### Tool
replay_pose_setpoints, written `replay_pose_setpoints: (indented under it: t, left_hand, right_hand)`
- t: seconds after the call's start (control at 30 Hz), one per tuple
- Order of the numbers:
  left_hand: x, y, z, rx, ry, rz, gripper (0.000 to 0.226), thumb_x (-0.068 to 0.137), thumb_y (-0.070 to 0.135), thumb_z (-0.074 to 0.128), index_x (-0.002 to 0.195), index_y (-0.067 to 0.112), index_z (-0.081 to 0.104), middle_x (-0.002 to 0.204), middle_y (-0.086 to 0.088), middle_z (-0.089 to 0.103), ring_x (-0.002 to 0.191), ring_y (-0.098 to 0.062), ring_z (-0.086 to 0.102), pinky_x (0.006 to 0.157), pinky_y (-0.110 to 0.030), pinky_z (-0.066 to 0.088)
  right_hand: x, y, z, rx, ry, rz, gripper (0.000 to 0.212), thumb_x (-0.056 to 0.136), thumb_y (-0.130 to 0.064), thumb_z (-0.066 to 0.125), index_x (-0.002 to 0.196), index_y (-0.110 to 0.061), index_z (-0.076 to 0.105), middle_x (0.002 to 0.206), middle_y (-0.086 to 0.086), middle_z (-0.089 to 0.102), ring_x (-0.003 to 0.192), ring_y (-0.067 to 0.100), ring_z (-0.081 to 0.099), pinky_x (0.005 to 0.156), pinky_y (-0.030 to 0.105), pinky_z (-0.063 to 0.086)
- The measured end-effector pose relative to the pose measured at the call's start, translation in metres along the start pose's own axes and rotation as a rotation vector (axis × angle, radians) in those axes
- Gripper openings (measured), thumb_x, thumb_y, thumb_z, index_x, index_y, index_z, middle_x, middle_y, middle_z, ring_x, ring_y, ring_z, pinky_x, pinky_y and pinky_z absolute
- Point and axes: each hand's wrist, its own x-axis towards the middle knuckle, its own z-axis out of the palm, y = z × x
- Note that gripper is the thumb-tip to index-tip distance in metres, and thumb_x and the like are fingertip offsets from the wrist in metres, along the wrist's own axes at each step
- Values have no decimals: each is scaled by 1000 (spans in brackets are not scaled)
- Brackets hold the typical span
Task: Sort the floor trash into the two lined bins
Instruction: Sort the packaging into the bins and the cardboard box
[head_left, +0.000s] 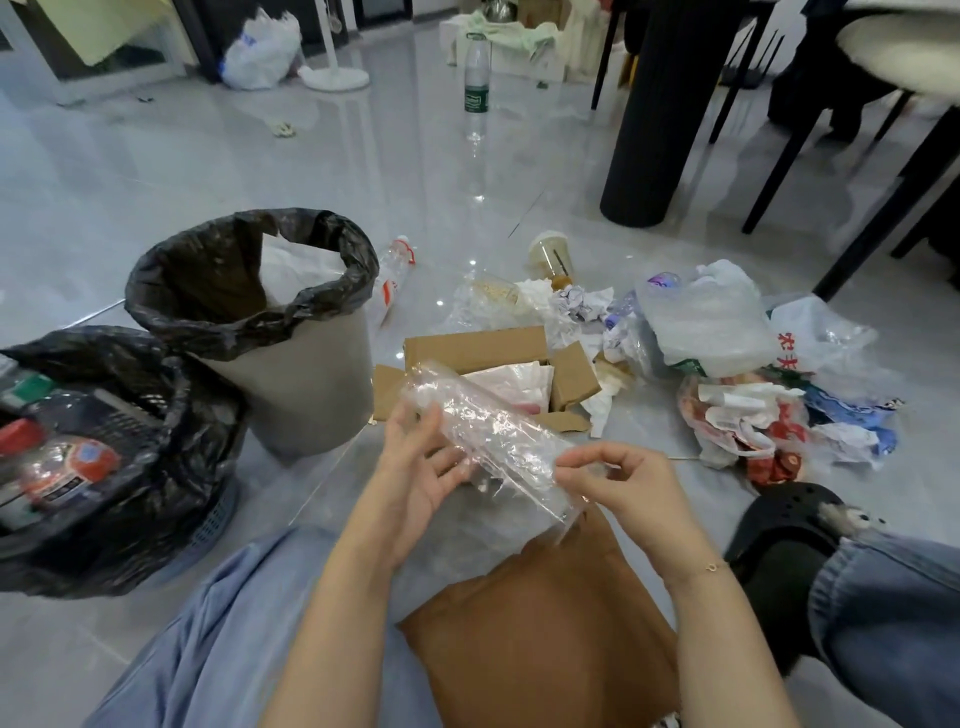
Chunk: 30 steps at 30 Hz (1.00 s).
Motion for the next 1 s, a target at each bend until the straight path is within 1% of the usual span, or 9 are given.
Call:
replay_pose_setpoints:
  t: [0.07,0.13,0.27,0.4,0.53,0.73,0.87,0.93,1.0]
  left_hand:
    - [-3,-9,18,48,6,86,70,82,29,75,139,12,38,127,-19,61,116,-37,60,95,-47,52]
    - [-3,-16,31,184,95,155,44,87,21,71,121,0,52,103,-15,71,95,-31,68,79,-36,56]
    - [-4,-17,33,350,236,227,9,87,11,68,92,3,65,71,-4,69,64,-17,62,60,-29,50]
    - [-11,-9,33,473,-19,149,7,84,8,70,92,9,70,75,-2,71,63,-10,62,62,-23,49]
    - [-13,-13,32,497,-22,134,9,83,15,72,82,7,68,64,-5,64,55,-12,55,55,-21,44]
    - [-9,-12,31,248,-17,37,23,87,12,69,107,2,65,99,-21,64,90,-33,57,84,-44,47]
    - [-10,-6,25,218,-56,-48,17,91,-1,51,98,4,66,90,-11,67,80,-20,65,63,-26,56]
    - [-9,-3,19,123,-75,-101,19,91,8,47,101,3,63,96,-15,61,81,-22,62,58,-29,55]
    - [-8,0,15,67,-98,-150,33,91,31,52,109,4,60,103,-20,58,88,-31,57,67,-40,55]
  right_hand:
    - [0,0,7,17,33,-40,10,72,-7,80,76,-16,77,82,8,74,72,20,59,72,31,54]
    - [1,2,12,44,30,-56,12,72,-7,80,77,-17,76,81,6,74,73,22,59,75,37,52]
    - [6,-2,16,186,28,-81,26,77,-5,75,97,-15,63,86,3,72,79,17,66,79,35,53]
    - [4,-13,15,110,-151,-87,19,78,-15,74,96,-23,72,86,6,73,79,18,69,75,28,56]
    - [5,-8,15,121,-123,-15,2,82,-6,70,84,-5,71,62,16,58,57,21,54,56,24,49]
    - [6,1,13,408,-184,131,19,77,-1,68,91,-13,72,87,19,65,77,29,58,72,38,47]
    - [6,5,14,528,-211,185,32,85,7,50,74,-8,75,78,11,69,68,19,65,62,28,54]
    - [5,5,13,448,-203,158,35,88,4,47,72,-8,75,79,12,71,69,21,65,60,30,54]
    - [5,2,12,383,-223,129,21,78,-15,58,80,-4,75,88,17,71,72,27,67,63,34,52]
